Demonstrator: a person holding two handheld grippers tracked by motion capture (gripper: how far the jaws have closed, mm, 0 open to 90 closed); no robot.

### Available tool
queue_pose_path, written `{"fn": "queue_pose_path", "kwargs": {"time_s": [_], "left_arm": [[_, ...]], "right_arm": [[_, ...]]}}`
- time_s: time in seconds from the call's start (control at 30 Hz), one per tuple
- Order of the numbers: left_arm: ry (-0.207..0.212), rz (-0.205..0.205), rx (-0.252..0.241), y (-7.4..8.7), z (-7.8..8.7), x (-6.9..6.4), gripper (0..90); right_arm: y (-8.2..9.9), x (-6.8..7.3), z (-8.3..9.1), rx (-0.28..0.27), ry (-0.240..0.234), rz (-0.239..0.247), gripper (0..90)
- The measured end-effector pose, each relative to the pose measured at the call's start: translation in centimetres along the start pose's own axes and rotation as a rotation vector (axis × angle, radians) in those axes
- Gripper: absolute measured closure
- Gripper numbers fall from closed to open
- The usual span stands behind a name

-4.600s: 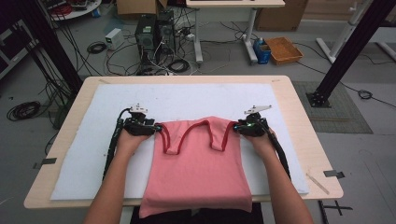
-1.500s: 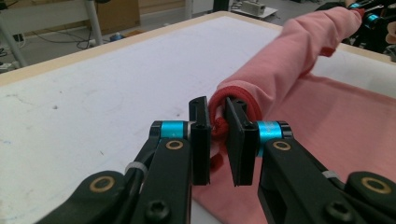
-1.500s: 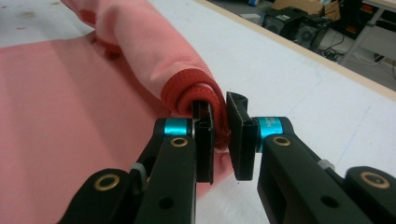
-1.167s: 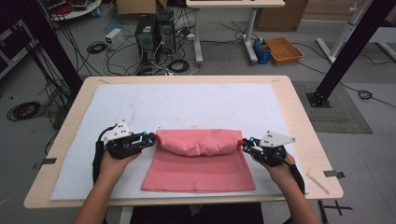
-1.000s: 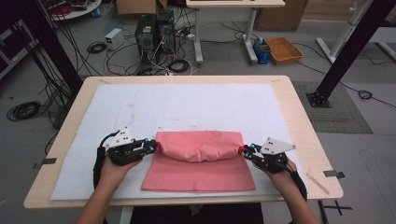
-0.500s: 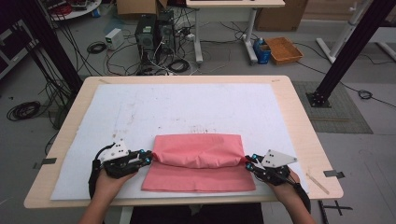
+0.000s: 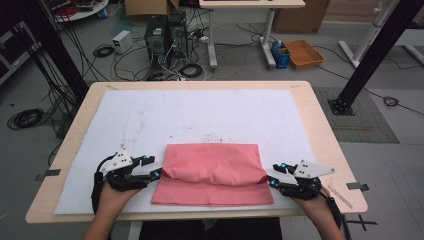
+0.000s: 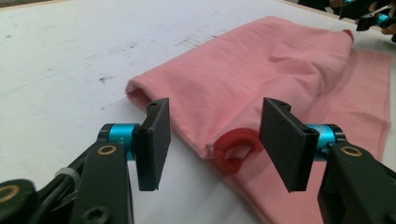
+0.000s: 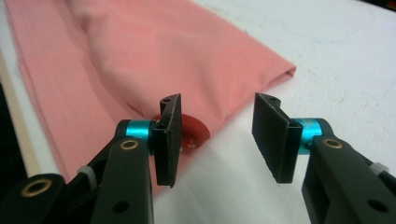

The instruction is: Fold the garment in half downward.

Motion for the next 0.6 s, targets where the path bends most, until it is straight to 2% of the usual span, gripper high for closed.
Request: {"fn": "queue_pose_path", "kwargs": {"time_s": [0.07,0.17,0.3,0.4,0.43,0.5,0.6], "left_arm": [[0.011,-0.007,0.005,-0.2,-0.5,-0.3,41.8],[0.022,-0.014,0.030,-0.2,-1.1,-0.6,41.6],[0.024,-0.011,0.069,0.1,-1.6,-0.8,41.6],[0.013,-0.034,0.125,0.5,-1.8,-0.9,41.6],[0.018,-0.034,0.119,0.4,-1.7,-0.9,41.7],[0.024,-0.037,0.136,0.5,-1.9,-1.0,44.0],[0.034,-0.067,0.171,0.4,-2.2,-1.2,52.7]], "right_arm": [[-0.3,0.1,0.1,-0.026,-0.006,-0.017,52.1],[-0.5,0.2,-0.4,-0.020,-0.006,-0.017,52.2],[-0.2,0.5,-1.5,0.025,-0.027,-0.006,52.3],[-0.1,0.7,-1.9,0.061,-0.035,0.009,52.6],[-0.1,0.8,-2.0,0.068,-0.032,0.018,52.9],[0.0,0.8,-2.0,0.079,-0.035,0.028,54.9],[0.1,0.8,-2.0,0.107,-0.048,0.013,56.5]]}}
Point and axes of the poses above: each handheld gripper's, and its own axes: z roughly backward along the jaws, y roughly out of its underside, x roughly to its left, the point moved 3 cm from there along -z, roughly forward along the jaws, and after that the axes turned 7 degrees about -z, right-handed, at the moved point
